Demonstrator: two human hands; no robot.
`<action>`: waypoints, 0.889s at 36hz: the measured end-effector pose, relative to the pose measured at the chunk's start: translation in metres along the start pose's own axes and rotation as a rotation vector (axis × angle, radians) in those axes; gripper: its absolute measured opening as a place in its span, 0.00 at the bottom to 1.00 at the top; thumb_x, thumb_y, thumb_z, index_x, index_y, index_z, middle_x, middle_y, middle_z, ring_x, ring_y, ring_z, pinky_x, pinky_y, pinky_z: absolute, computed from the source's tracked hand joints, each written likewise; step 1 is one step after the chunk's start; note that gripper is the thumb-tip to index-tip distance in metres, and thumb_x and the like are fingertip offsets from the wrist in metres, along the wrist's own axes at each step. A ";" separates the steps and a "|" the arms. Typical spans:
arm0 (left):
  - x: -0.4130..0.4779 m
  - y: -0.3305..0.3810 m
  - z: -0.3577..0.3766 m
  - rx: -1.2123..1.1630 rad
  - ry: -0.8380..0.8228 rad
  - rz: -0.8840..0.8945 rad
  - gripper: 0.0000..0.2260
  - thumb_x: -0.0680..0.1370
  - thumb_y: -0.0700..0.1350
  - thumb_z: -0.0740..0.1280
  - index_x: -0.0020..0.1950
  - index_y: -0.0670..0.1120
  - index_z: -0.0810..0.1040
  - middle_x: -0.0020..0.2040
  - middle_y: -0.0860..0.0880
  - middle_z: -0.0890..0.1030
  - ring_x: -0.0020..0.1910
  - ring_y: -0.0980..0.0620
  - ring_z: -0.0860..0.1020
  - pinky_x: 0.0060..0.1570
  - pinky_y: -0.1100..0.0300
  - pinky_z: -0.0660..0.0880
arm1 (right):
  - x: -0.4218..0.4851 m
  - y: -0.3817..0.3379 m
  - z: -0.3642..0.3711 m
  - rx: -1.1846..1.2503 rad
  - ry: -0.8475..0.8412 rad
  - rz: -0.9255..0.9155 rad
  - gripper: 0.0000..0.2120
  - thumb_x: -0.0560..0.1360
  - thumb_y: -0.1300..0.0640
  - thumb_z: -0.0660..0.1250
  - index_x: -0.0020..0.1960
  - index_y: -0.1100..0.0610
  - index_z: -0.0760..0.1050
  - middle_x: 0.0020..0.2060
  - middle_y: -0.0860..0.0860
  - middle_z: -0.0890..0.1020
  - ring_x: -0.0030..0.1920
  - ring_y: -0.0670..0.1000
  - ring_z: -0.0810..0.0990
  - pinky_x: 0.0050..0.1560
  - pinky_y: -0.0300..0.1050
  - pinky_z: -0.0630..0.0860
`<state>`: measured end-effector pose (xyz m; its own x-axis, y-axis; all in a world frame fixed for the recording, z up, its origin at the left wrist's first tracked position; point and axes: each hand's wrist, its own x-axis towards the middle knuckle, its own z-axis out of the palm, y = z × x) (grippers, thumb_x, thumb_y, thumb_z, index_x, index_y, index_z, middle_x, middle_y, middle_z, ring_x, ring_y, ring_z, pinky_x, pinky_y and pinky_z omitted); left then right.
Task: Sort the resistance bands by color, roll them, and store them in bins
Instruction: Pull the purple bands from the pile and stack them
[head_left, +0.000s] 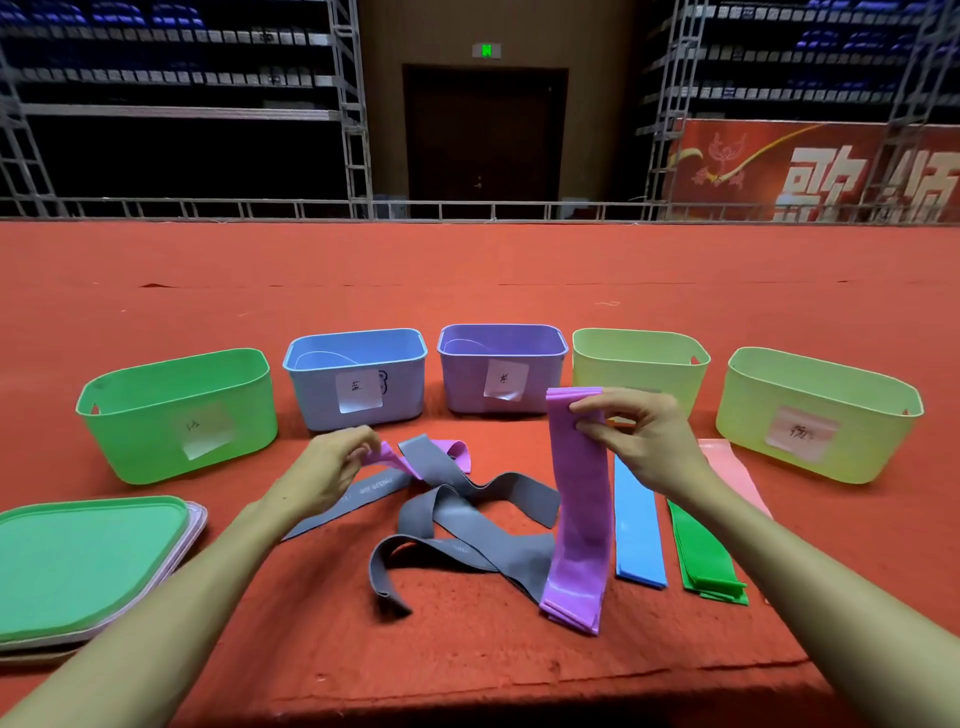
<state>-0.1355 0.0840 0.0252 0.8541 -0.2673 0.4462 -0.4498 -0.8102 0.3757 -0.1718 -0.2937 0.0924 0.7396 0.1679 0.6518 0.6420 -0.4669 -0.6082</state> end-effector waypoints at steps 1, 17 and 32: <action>0.004 0.005 -0.003 -0.004 0.016 0.002 0.09 0.77 0.31 0.63 0.48 0.43 0.78 0.41 0.52 0.80 0.38 0.53 0.74 0.43 0.62 0.72 | 0.001 -0.001 0.000 0.007 0.003 0.001 0.20 0.68 0.67 0.75 0.45 0.41 0.81 0.40 0.37 0.84 0.44 0.48 0.83 0.48 0.50 0.80; 0.063 0.069 -0.046 -0.222 0.247 0.005 0.26 0.75 0.31 0.66 0.48 0.67 0.76 0.46 0.73 0.78 0.45 0.66 0.78 0.49 0.72 0.73 | 0.023 -0.024 0.001 0.072 0.032 -0.085 0.22 0.68 0.68 0.74 0.44 0.40 0.81 0.38 0.44 0.84 0.40 0.51 0.82 0.44 0.53 0.80; 0.084 0.141 -0.072 -0.773 0.301 0.010 0.11 0.76 0.32 0.67 0.47 0.49 0.76 0.39 0.47 0.84 0.38 0.54 0.79 0.47 0.59 0.77 | 0.040 -0.052 0.003 0.166 0.000 -0.145 0.15 0.69 0.69 0.72 0.46 0.49 0.82 0.39 0.43 0.83 0.42 0.42 0.80 0.46 0.38 0.77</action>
<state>-0.1458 -0.0153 0.1739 0.7922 -0.0326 0.6094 -0.6033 -0.1924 0.7740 -0.1755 -0.2601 0.1490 0.6372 0.2232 0.7377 0.7661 -0.2883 -0.5744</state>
